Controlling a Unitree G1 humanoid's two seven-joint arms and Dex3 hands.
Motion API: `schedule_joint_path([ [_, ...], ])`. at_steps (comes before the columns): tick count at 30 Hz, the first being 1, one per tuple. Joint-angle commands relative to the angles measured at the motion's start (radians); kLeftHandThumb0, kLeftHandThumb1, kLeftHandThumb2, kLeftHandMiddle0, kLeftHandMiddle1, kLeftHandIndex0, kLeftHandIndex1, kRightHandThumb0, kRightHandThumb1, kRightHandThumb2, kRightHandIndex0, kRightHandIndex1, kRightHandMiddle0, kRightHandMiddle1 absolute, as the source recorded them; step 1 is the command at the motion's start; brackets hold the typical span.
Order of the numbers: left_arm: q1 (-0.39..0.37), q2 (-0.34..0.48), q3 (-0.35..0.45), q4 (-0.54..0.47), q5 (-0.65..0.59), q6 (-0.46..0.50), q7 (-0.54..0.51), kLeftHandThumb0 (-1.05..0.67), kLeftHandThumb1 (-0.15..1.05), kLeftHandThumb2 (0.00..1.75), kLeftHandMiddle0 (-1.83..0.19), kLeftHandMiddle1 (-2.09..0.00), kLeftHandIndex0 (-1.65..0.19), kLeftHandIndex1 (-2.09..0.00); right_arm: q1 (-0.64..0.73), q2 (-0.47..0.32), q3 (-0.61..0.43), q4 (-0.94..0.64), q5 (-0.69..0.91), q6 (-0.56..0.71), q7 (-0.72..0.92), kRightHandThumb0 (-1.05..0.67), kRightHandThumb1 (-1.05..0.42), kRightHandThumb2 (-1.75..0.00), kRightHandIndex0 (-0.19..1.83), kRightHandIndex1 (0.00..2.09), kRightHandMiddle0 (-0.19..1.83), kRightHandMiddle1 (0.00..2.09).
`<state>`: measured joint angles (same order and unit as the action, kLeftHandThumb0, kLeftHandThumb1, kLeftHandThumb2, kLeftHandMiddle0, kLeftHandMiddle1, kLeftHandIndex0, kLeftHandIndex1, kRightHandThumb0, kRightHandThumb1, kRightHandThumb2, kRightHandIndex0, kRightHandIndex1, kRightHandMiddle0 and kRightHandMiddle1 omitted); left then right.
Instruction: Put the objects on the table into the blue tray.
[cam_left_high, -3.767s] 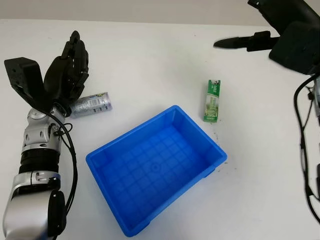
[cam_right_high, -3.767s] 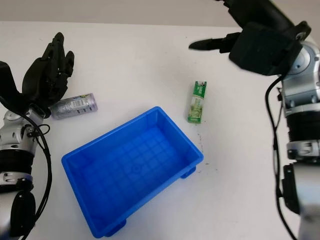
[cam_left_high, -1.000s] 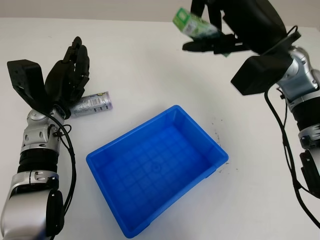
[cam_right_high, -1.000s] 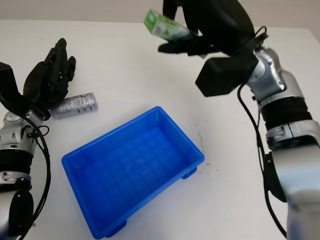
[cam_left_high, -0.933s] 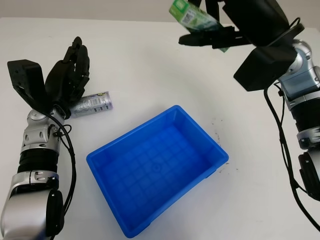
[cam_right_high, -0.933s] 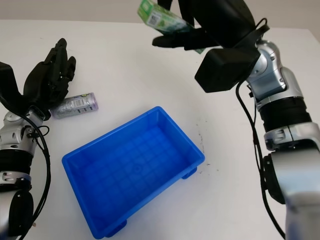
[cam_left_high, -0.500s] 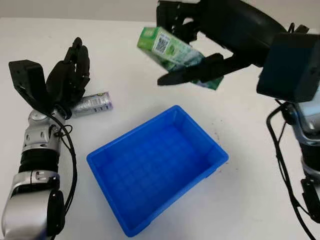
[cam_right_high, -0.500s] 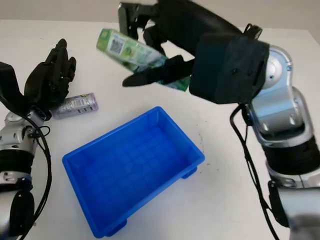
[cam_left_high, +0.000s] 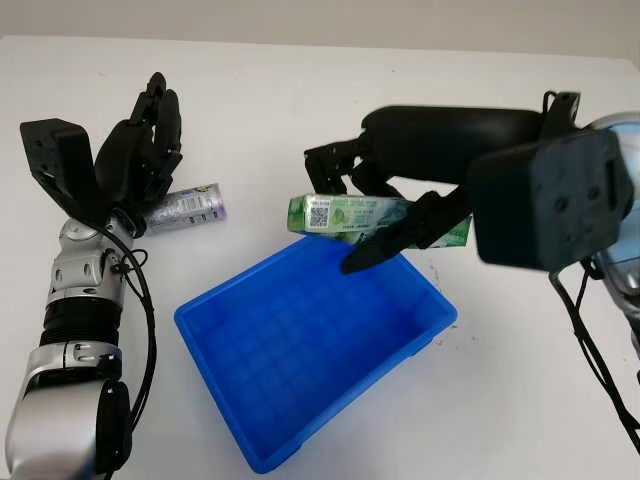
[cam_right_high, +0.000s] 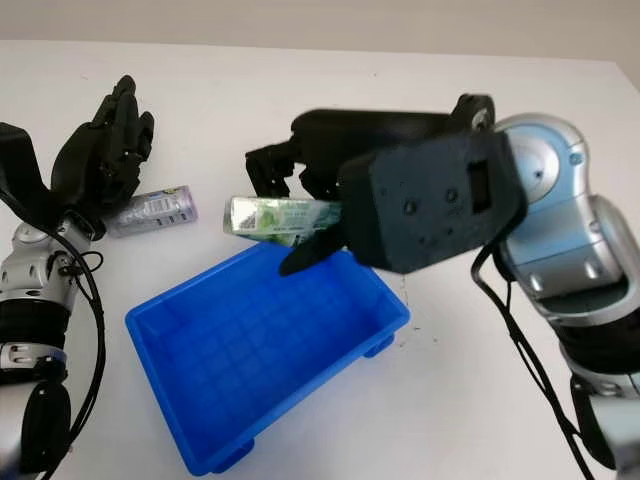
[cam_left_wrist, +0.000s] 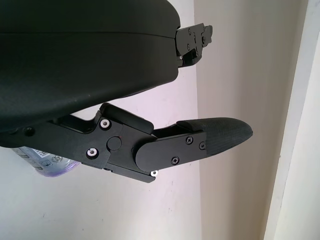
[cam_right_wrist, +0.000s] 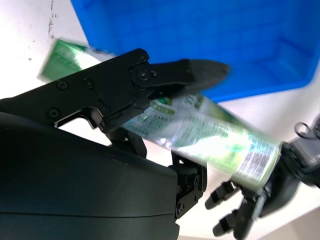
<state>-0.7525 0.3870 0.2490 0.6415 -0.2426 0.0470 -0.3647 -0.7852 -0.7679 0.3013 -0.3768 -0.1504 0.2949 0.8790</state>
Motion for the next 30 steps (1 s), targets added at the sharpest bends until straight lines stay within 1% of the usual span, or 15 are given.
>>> schedule_joint_path([
  [1,0.005,-0.001,0.003,-0.014,-0.002,-0.011,0.000,-0.73,1.05,0.59,0.19,0.00,0.19,0.00,0.032,0.025,0.005,0.027,-0.020,-0.065,-0.029,-0.89,-1.05,-0.63,0.21,1.78,0.13,1.60],
  [5,0.007,-0.004,0.004,-0.013,-0.002,-0.013,0.002,-0.72,1.05,0.59,0.19,0.00,0.19,0.00,0.061,0.065,-0.017,0.083,-0.012,-0.137,-0.049,-0.92,-1.05,-0.64,-0.07,1.45,-0.07,1.31],
  [8,0.007,-0.005,0.005,-0.014,-0.002,-0.012,0.003,-0.72,1.05,0.60,0.19,0.00,0.19,0.00,0.072,0.098,-0.051,0.135,0.024,-0.208,-0.070,-0.91,-1.05,-0.62,-0.16,1.20,-0.15,1.08],
  [11,0.007,-0.005,0.002,-0.015,0.002,-0.011,0.008,-0.72,1.05,0.60,0.19,0.00,0.19,0.00,0.066,0.129,-0.095,0.191,0.074,-0.270,-0.085,-0.90,-1.05,-0.63,-0.19,0.62,-0.19,0.53],
  [13,0.007,-0.006,-0.001,-0.015,0.004,-0.014,0.009,-0.72,1.05,0.60,0.19,0.00,0.19,0.00,0.060,0.153,-0.131,0.236,0.107,-0.322,-0.109,-0.91,-1.05,-0.64,-0.19,0.35,-0.19,0.31],
  [14,0.006,-0.007,-0.001,-0.015,0.005,-0.013,0.010,-0.72,1.05,0.60,0.19,0.00,0.19,0.00,0.058,0.167,-0.149,0.258,0.109,-0.355,-0.136,-0.91,-1.05,-0.67,-0.18,0.29,-0.19,0.25],
  [17,0.007,-0.012,-0.002,-0.019,0.005,-0.011,0.017,-0.72,1.05,0.60,0.19,0.00,0.19,0.00,0.048,0.213,-0.214,0.308,0.149,-0.355,-0.213,-0.89,-1.05,-0.75,-0.17,0.21,-0.17,0.21],
  [19,0.009,-0.015,-0.003,-0.023,0.007,-0.010,0.021,-0.71,1.05,0.61,0.19,0.00,0.19,0.00,0.033,0.245,-0.266,0.369,0.183,-0.366,-0.268,-0.80,-1.05,-0.71,-0.15,0.19,-0.14,0.22],
  [21,0.012,-0.016,-0.003,-0.030,0.007,-0.004,0.027,-0.71,1.05,0.61,0.19,0.00,0.19,0.00,0.012,0.270,-0.316,0.440,0.207,-0.369,-0.329,-0.60,-1.05,-0.59,-0.12,0.18,-0.12,0.24],
  [22,0.012,-0.015,-0.002,-0.031,0.007,-0.002,0.029,-0.71,1.05,0.61,0.19,0.00,0.19,0.00,-0.001,0.284,-0.340,0.477,0.220,-0.362,-0.361,-0.54,-1.05,-0.55,-0.11,0.18,-0.12,0.25],
  [23,0.012,-0.015,-0.001,-0.031,0.006,-0.001,0.029,-0.71,1.05,0.61,0.19,0.00,0.19,0.00,-0.014,0.295,-0.363,0.519,0.231,-0.360,-0.393,-0.49,-1.05,-0.53,-0.11,0.17,-0.12,0.26],
  [24,0.012,-0.014,-0.001,-0.031,0.005,-0.001,0.028,-0.71,1.05,0.61,0.19,0.00,0.19,0.00,-0.029,0.304,-0.386,0.562,0.249,-0.354,-0.413,-0.48,-1.05,-0.56,-0.11,0.17,-0.12,0.27],
  [26,0.012,-0.009,0.000,-0.028,0.005,-0.002,0.022,-0.71,1.05,0.61,0.19,0.00,0.19,0.00,-0.056,0.307,-0.422,0.625,0.274,-0.291,-0.451,-0.55,-1.05,-0.63,-0.14,0.14,-0.17,0.26],
  [27,0.011,-0.008,0.000,-0.026,0.005,-0.004,0.019,-0.71,1.05,0.61,0.19,0.00,0.19,0.00,-0.066,0.300,-0.433,0.653,0.275,-0.255,-0.468,-0.67,-1.05,-0.65,-0.15,0.13,-0.18,0.24],
  [30,0.007,-0.002,0.002,-0.014,0.003,-0.013,0.004,-0.70,1.05,0.62,0.19,0.00,0.19,0.00,-0.086,0.285,-0.465,0.723,0.280,-0.180,-0.507,-0.84,-1.05,-0.72,-0.18,0.09,-0.19,0.14],
])
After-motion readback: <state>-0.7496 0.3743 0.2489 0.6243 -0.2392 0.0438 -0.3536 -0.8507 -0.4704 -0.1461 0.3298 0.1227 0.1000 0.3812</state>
